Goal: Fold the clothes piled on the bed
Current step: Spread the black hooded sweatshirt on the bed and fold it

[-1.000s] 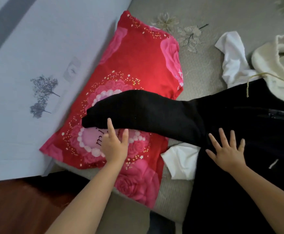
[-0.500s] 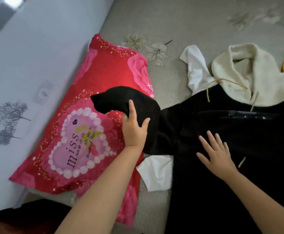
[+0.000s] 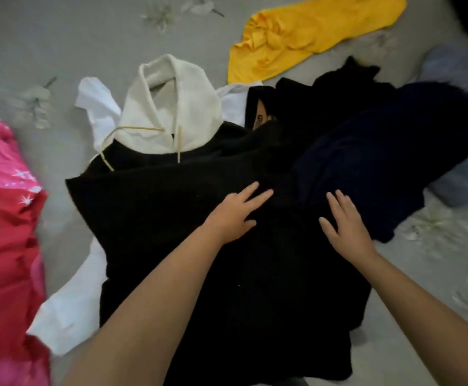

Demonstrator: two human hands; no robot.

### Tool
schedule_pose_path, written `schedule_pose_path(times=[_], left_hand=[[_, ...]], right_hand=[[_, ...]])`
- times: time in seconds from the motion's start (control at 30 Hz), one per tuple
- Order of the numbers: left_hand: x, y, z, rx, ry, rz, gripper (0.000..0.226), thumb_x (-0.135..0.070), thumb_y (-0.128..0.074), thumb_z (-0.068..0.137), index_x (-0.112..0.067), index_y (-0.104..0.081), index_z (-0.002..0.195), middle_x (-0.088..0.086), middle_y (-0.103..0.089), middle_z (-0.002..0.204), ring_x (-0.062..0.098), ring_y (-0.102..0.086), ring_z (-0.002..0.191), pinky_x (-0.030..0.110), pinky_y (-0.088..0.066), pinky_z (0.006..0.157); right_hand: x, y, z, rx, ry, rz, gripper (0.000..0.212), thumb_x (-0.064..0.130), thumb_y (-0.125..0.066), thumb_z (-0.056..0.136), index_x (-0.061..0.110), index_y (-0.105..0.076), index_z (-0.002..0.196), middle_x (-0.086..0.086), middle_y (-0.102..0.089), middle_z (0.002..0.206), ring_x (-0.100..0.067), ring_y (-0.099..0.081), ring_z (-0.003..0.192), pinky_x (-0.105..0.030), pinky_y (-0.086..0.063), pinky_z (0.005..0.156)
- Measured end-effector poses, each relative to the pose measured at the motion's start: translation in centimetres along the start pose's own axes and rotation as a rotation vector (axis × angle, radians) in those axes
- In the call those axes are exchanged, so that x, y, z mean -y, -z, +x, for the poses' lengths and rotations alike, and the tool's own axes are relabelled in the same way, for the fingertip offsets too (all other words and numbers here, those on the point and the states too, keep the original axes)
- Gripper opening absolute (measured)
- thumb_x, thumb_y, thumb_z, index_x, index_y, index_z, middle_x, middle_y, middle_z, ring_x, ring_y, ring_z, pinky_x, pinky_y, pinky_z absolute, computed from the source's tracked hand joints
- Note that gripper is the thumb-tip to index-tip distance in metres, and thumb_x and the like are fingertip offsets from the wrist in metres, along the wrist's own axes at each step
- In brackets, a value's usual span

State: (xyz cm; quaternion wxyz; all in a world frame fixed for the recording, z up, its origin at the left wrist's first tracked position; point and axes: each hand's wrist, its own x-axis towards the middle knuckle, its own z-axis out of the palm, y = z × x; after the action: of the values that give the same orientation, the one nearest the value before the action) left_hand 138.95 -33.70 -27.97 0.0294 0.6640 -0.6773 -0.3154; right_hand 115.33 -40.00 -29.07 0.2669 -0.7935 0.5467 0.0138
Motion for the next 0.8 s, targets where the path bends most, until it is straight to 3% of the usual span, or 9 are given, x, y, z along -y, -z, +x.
schedule_pose_path(times=[0.1, 0.27, 0.33, 0.47, 0.57, 0.6, 0.67, 0.73, 0.8], left_hand=[[0.0, -2.7, -0.4, 0.156, 0.069, 0.030, 0.068, -0.025, -0.048, 0.094, -0.036, -0.005, 0.145, -0.004, -0.004, 0.156, 0.021, -0.021, 0.138, 0.034, -0.026, 0.112], [4.1, -3.1, -4.1, -0.240, 0.256, 0.156, 0.051, -0.030, -0.051, 0.092, -0.018, -0.037, 0.139, 0.007, -0.041, 0.143, 0.027, -0.035, 0.134, 0.042, -0.032, 0.105], [6.2, -3.0, -4.9, -0.344, 0.391, 0.210, 0.047, -0.026, -0.056, 0.084, -0.008, -0.053, 0.128, 0.017, -0.054, 0.130, 0.039, -0.048, 0.122, 0.051, -0.043, 0.092], [9.7, -0.6, -5.2, -0.498, 0.564, 0.267, 0.044, -0.016, -0.064, 0.081, 0.000, -0.056, 0.122, 0.027, -0.056, 0.122, 0.050, -0.048, 0.115, 0.062, -0.041, 0.086], [12.8, 1.8, -5.3, -0.537, 0.645, 0.303, 0.053, -0.032, -0.044, 0.082, -0.003, -0.052, 0.126, 0.033, -0.053, 0.120, 0.055, -0.047, 0.113, 0.067, -0.035, 0.087], [13.9, 2.3, -5.5, -0.548, 0.677, 0.288, 0.055, -0.034, -0.045, 0.083, -0.005, -0.049, 0.130, 0.033, -0.051, 0.123, 0.054, -0.044, 0.116, 0.067, -0.031, 0.091], [16.1, 3.2, -6.0, -0.515, 0.687, 0.287, 0.055, -0.034, -0.051, 0.085, -0.007, -0.047, 0.132, 0.030, -0.055, 0.120, 0.049, -0.044, 0.119, 0.066, -0.026, 0.097], [18.4, 3.6, -6.6, -0.437, 0.534, 0.420, 0.054, -0.036, -0.054, 0.082, -0.005, -0.051, 0.126, 0.024, -0.064, 0.091, 0.044, -0.061, 0.094, 0.064, -0.040, 0.086], [20.0, 4.5, -7.1, -0.401, 0.436, 0.461, 0.056, -0.029, -0.074, 0.071, -0.004, -0.049, 0.114, 0.017, -0.057, 0.062, 0.035, -0.060, 0.058, 0.051, -0.052, 0.063]], right_hand=[[-1.4, 0.4, 1.0, 0.013, 0.000, -0.002, 0.057, 0.026, -0.046, 0.095, 0.007, -0.023, 0.144, -0.014, -0.020, 0.152, -0.029, -0.014, 0.141, -0.034, -0.013, 0.114], [2.4, -1.5, 3.9, -0.005, 0.311, -0.151, 0.055, 0.040, -0.045, 0.084, 0.002, -0.057, 0.122, -0.025, -0.053, 0.127, -0.045, -0.049, 0.118, -0.056, -0.040, 0.092], [4.9, -1.9, 5.7, -0.010, 0.348, -0.225, 0.054, 0.041, -0.051, 0.085, 0.010, -0.052, 0.129, -0.022, -0.045, 0.137, -0.043, -0.038, 0.128, -0.059, -0.031, 0.100], [7.8, -1.8, 10.1, -0.027, 0.290, -0.356, 0.064, 0.046, -0.041, 0.093, 0.020, -0.018, 0.146, -0.008, -0.015, 0.154, -0.027, -0.003, 0.143, -0.052, 0.003, 0.112], [8.6, -1.8, 12.1, -0.015, 0.303, -0.467, 0.057, 0.040, -0.049, 0.091, 0.013, -0.036, 0.140, -0.012, -0.049, 0.131, -0.030, -0.036, 0.129, -0.053, -0.009, 0.112], [8.8, -1.8, 12.5, -0.031, 0.352, -0.480, 0.051, 0.034, -0.060, 0.086, 0.008, -0.050, 0.128, -0.014, -0.060, 0.112, -0.033, -0.051, 0.112, -0.054, -0.024, 0.107], [9.0, -2.1, 13.3, -0.097, 0.463, -0.510, 0.036, 0.021, -0.081, 0.067, 0.003, -0.068, 0.096, -0.014, -0.064, 0.075, -0.033, -0.062, 0.071, -0.046, -0.052, 0.072], [9.7, -2.1, 13.7, -0.144, 0.521, -0.468, 0.028, 0.011, -0.084, 0.060, 0.001, -0.068, 0.081, -0.011, -0.059, 0.062, -0.028, -0.057, 0.052, -0.033, -0.048, 0.043], [10.8, -1.8, 14.2, -0.215, 0.581, -0.484, 0.015, 0.014, -0.072, 0.074, 0.001, -0.066, 0.078, -0.011, -0.056, 0.061, -0.027, -0.054, 0.049, -0.028, -0.042, 0.036]])
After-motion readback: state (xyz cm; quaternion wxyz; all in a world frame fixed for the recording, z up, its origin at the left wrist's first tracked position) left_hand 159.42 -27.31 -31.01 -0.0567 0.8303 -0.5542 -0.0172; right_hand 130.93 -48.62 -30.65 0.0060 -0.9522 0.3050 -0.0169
